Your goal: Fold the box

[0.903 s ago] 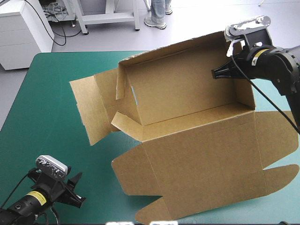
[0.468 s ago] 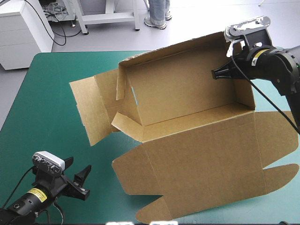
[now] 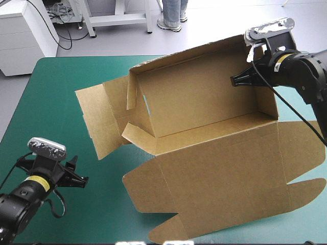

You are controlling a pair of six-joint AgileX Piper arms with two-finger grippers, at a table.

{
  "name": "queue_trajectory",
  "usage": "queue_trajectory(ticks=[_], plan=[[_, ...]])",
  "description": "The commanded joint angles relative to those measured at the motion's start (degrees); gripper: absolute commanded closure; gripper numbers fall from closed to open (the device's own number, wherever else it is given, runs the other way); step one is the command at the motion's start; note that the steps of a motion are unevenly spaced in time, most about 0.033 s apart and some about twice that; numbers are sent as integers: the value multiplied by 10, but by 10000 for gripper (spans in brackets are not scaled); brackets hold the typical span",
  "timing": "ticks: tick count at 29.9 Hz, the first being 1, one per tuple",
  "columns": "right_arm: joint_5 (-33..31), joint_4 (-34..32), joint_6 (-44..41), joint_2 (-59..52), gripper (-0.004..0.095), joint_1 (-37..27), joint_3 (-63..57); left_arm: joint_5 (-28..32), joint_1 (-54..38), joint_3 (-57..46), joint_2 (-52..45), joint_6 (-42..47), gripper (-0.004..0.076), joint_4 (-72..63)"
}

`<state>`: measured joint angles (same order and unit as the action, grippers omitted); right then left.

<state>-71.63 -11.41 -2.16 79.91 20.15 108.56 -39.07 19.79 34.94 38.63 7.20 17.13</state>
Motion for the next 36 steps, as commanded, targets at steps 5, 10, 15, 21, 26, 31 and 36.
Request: queue_trajectory(ticks=[5,10,15,21,26,31,36], plan=[[-1,12,-2,-20,926,-3,13,10,-29,94,164,10,409,44],[-1,15,-2,-20,926,-3,13,27,-136,135,258,-7,407,-6],[-1,17,-1,-20,926,-3,13,75,-216,155,314,-133,407,-200],[-1,17,0,-20,926,-3,13,87,-249,155,356,-417,407,-548],[-1,17,0,-20,926,-3,13,41,-253,155,392,-596,407,-779],[-1,17,0,-20,926,-3,13,-17,-253,153,403,-696,407,-882],[-1,17,0,-20,926,-3,13,-43,-253,153,403,-696,409,-954]])
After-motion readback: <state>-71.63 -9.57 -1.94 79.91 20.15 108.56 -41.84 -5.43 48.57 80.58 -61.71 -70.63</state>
